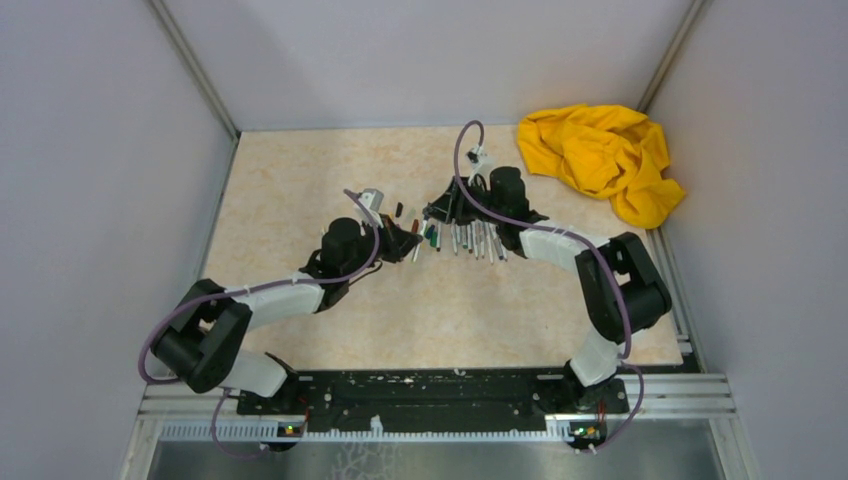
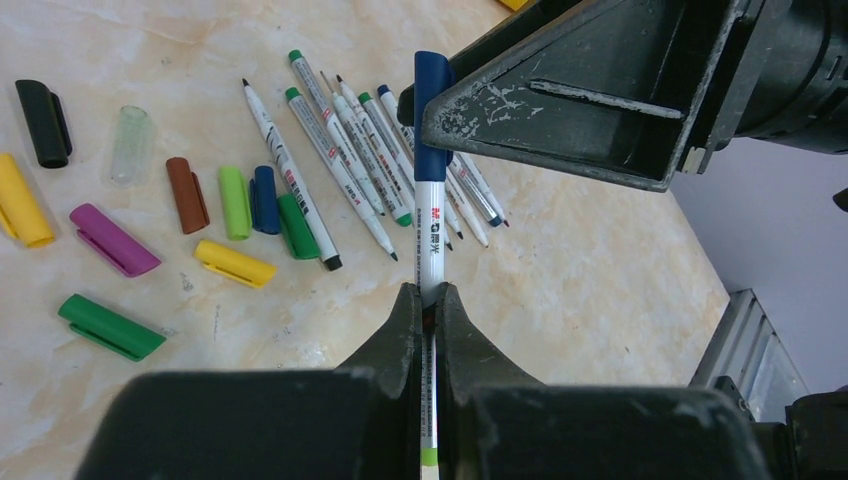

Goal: Open the pen caps

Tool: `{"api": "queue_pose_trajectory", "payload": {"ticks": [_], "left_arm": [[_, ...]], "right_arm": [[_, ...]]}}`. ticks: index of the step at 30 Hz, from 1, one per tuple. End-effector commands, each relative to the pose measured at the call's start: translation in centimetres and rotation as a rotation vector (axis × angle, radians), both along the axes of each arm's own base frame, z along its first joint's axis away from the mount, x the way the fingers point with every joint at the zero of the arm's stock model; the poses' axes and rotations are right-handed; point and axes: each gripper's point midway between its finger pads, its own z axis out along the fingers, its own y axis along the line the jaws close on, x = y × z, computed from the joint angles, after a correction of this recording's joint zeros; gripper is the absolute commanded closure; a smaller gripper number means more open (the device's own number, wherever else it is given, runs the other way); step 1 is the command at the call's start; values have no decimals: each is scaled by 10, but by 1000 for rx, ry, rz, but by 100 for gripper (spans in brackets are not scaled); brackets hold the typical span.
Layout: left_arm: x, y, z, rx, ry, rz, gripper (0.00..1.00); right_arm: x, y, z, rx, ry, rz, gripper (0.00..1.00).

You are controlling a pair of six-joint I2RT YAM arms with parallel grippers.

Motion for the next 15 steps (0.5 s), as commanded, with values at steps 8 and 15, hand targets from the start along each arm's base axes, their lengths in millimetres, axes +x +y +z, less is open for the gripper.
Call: {"api": "queue_pose_trajectory", "payload": {"ticks": [8, 15], "left_arm": [[-2, -14, 10, -73, 1, -43, 100], [-4, -13, -3, -67, 47, -32, 100]], "right_arm": [[-2, 12, 15, 68, -52, 53, 86], [0, 12, 17, 66, -79, 51, 100]]}}
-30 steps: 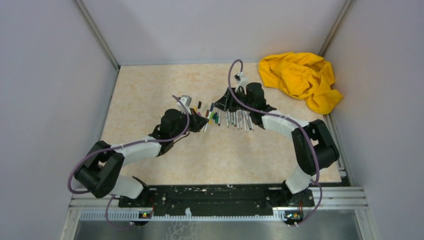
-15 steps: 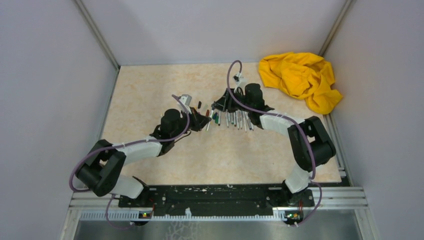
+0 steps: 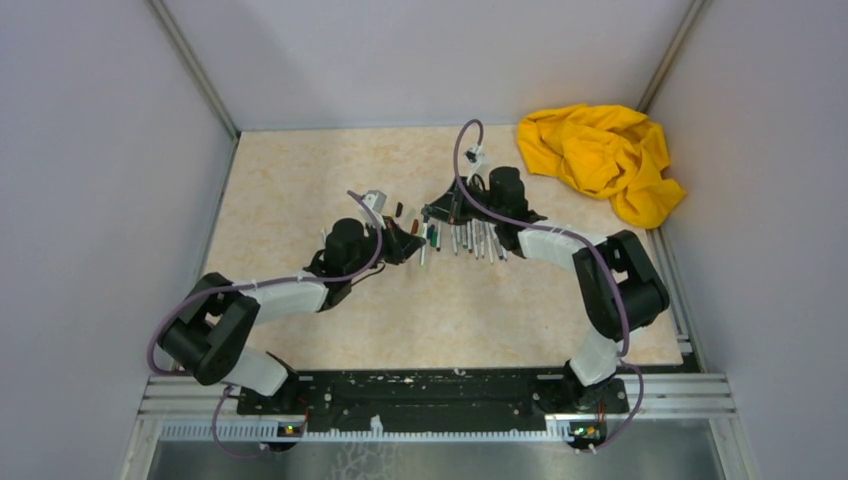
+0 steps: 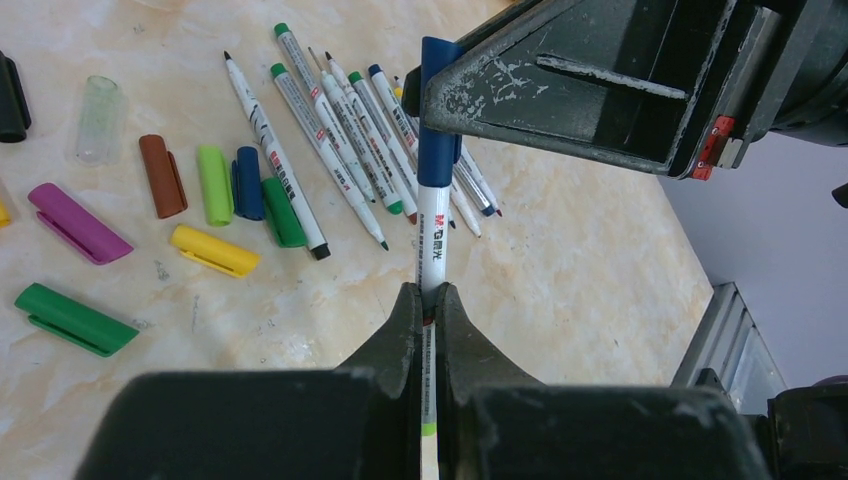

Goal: Open the pen caps

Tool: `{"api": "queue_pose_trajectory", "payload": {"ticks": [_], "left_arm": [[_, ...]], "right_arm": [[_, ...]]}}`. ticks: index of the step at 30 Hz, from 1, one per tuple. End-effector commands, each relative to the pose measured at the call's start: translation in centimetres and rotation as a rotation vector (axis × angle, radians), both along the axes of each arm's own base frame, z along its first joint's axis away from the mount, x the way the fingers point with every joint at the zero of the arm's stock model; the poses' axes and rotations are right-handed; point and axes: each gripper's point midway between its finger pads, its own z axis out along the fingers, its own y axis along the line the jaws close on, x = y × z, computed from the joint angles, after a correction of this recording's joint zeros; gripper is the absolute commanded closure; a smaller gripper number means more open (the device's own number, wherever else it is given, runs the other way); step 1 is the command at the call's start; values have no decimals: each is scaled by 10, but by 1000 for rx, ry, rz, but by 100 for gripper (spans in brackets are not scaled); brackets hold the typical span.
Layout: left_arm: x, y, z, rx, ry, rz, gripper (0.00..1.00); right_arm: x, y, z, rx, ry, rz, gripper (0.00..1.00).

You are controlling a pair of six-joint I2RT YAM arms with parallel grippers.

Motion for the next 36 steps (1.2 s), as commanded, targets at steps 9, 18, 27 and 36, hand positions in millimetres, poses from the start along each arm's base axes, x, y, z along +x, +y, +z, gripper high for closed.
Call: {"api": "queue_pose_trajectory", "payload": {"ticks": [9, 18, 27, 36], "left_arm": [[-15, -3, -20, -49, 37, -16, 100], [-28, -2, -44, -21, 27, -46, 100], [-29, -2, -67, 82, 40, -42, 100], [6, 27, -63, 156, 72, 220, 100]], "right_arm": [[28, -10, 46, 67, -224, -53, 100], [60, -43, 101, 188, -335, -131, 100], [69, -47, 117, 192, -393, -104, 100], [87, -56, 78, -7, -293, -164, 100]]}}
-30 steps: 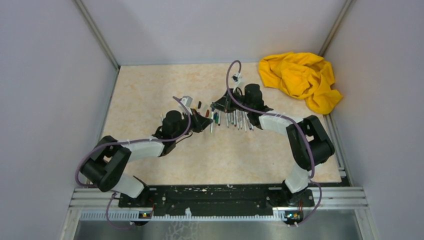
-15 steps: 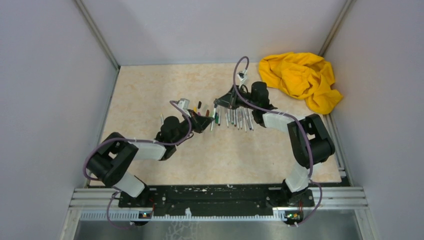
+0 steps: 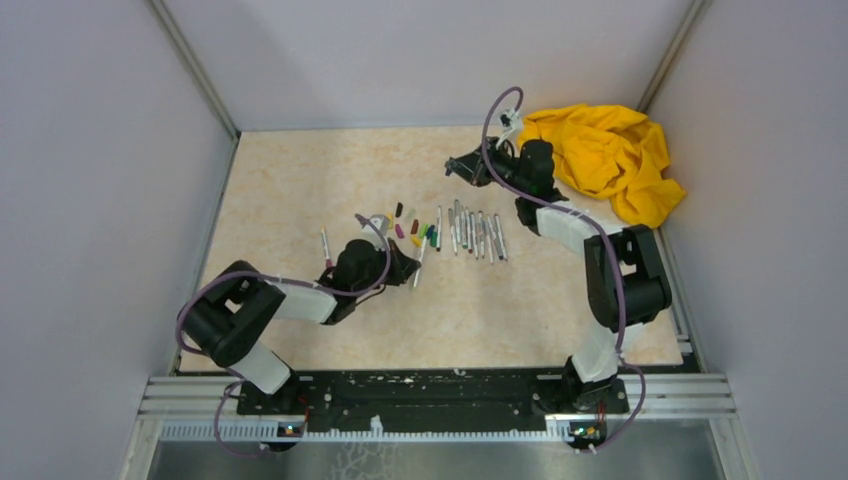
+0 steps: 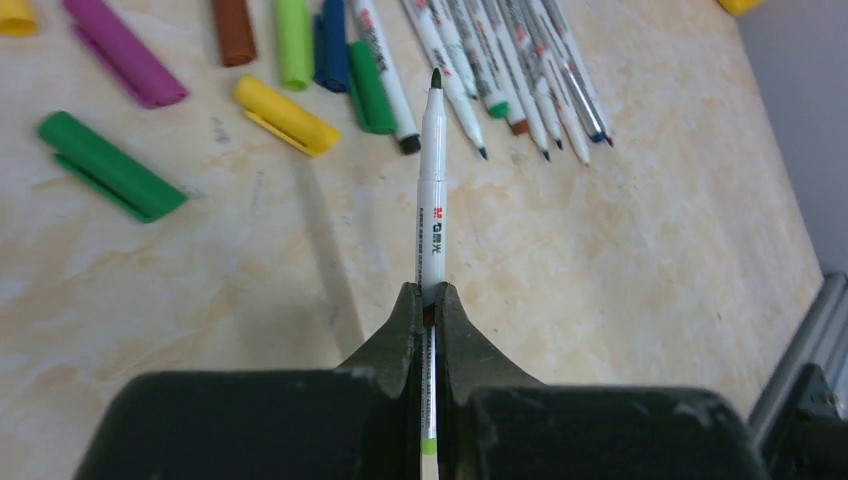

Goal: Open the pen caps

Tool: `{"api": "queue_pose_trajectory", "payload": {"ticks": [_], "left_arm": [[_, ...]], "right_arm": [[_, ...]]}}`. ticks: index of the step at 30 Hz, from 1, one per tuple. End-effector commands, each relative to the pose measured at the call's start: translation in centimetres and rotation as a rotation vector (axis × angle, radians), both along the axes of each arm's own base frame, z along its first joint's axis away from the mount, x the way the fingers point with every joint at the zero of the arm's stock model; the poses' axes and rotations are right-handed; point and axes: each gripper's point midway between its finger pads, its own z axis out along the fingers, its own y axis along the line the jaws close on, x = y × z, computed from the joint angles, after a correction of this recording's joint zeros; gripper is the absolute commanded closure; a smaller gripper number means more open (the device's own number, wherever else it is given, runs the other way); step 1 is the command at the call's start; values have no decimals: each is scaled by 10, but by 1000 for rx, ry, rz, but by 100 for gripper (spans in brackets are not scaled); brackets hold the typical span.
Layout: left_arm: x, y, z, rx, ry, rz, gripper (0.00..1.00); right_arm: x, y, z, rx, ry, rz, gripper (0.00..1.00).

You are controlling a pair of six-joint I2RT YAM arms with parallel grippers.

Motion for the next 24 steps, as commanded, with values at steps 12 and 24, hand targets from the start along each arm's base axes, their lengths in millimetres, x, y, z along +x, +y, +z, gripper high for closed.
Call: {"api": "queue_pose_trajectory", "payload": {"ticks": [12, 24], "left_arm": [[62, 55, 29, 218, 55, 478, 100], [68, 80, 70, 197, 8, 623, 100]], "right_arm": [[-6, 19, -105, -448, 243, -56, 100], [-34, 76, -150, -547, 304, 26, 100]]}}
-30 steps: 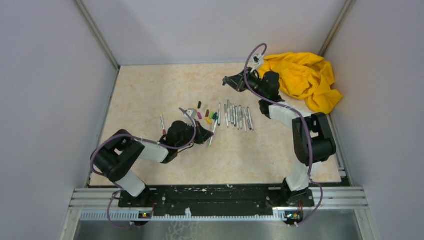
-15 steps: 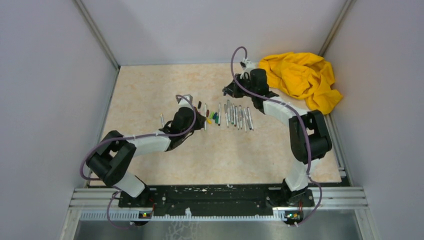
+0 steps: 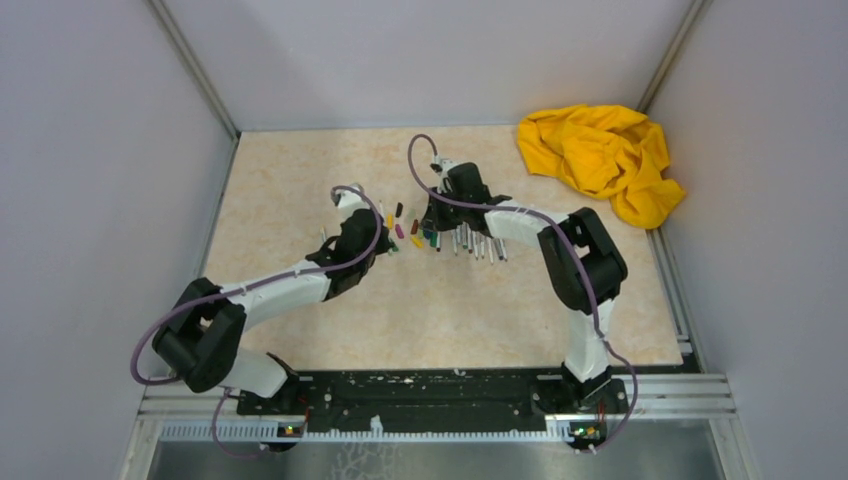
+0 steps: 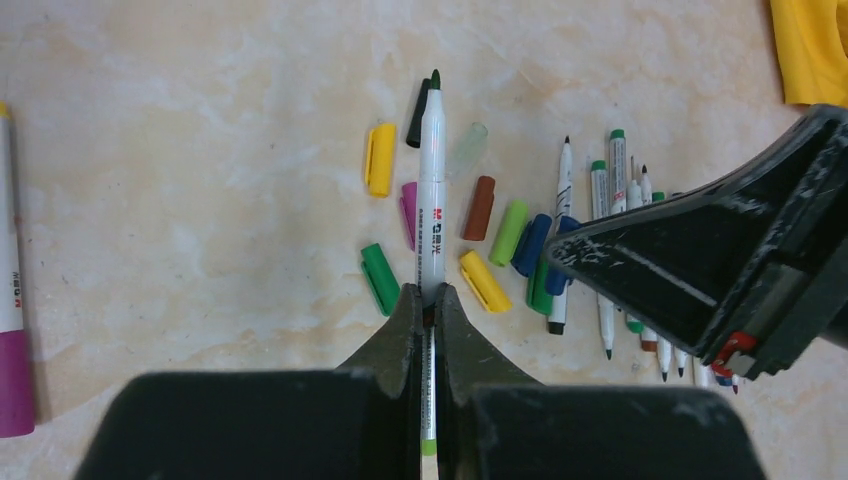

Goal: Open the pen caps

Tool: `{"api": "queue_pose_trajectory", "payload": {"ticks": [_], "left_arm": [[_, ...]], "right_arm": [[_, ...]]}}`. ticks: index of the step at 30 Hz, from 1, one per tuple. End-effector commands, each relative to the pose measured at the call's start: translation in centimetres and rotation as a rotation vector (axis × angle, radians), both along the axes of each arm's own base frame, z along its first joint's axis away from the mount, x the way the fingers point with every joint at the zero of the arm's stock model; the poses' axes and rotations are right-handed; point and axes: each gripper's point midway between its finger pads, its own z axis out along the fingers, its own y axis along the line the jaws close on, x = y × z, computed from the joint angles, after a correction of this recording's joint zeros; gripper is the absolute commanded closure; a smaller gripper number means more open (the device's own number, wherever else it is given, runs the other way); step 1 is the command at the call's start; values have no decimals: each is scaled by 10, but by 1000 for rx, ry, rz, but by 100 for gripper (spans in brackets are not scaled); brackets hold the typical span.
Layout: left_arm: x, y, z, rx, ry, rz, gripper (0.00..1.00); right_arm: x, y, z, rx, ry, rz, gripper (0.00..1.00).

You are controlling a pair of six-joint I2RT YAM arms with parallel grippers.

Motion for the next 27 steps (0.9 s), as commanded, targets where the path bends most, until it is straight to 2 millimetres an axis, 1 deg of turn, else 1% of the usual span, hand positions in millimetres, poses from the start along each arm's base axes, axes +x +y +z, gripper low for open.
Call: {"api": "queue_pose_trajectory", "payload": {"ticks": [1, 7, 13, 18, 20, 23, 27], "left_arm": [[6, 1, 21, -20, -31, 41, 100], [7, -2, 23, -33, -33, 30, 100], [8, -6, 23, -36, -32, 18, 100], [11, -11, 25, -42, -34, 6, 100], [13, -17, 26, -48, -35, -17, 100], [19, -31, 29, -56, -29, -56, 100], [27, -55, 31, -88, -28, -136, 100]], "right_arm": [[11, 22, 13, -11, -65, 7, 98], [11, 25, 7, -12, -54, 8, 86], [11, 28, 8, 4, -58, 16, 74], [12, 29, 13, 9, -67, 15, 73], [14, 26, 23, 14, -96, -3, 73], [22, 7, 45, 22, -154, -82, 73], [34, -31, 74, 46, -215, -213, 73]]}}
